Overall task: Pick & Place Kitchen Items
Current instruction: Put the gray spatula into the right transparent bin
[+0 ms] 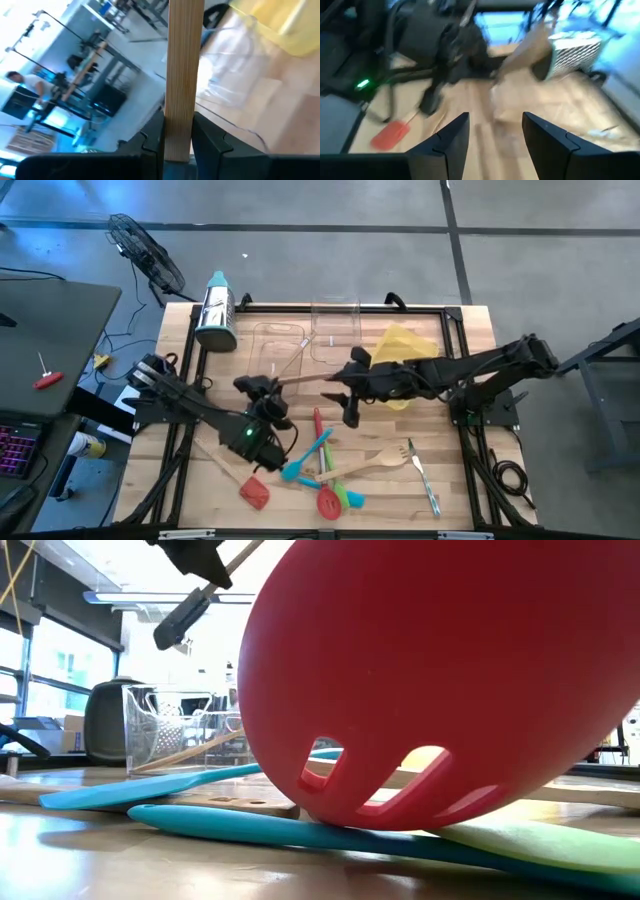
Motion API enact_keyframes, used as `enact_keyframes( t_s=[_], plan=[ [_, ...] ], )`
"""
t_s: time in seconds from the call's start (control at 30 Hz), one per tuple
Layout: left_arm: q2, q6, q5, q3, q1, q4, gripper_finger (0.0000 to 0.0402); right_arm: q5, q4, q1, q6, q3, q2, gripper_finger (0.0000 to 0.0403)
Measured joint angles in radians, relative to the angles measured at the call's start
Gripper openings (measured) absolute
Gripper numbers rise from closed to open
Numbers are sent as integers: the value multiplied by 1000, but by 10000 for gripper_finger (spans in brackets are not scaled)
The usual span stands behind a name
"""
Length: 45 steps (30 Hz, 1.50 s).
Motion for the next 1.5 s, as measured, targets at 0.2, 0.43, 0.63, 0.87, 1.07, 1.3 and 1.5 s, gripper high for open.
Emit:
enact_keyframes(
  t_s=[0.2,0.43,0.63,0.87,1.07,1.3,1.5],
  plan=[
    [0,27,-152,0,47,3,63,79,-6,1,45,0,1,176],
    [0,213,-292,0,89,174,63,177,124,7,-10,0,1,176],
    [1,347,-302,0,144,246,63,180,192,45,-120,0,10,176],
    [-5,373,-300,0,176,234,63,320,194,55,-116,0,17,176],
    [-5,382,-298,0,176,234,63,389,173,55,-72,0,17,176],
    [-5,385,-297,0,176,231,63,433,173,31,-81,0,17,176],
    [-5,385,-295,0,176,229,63,393,174,5,-95,0,17,176]
  ],
)
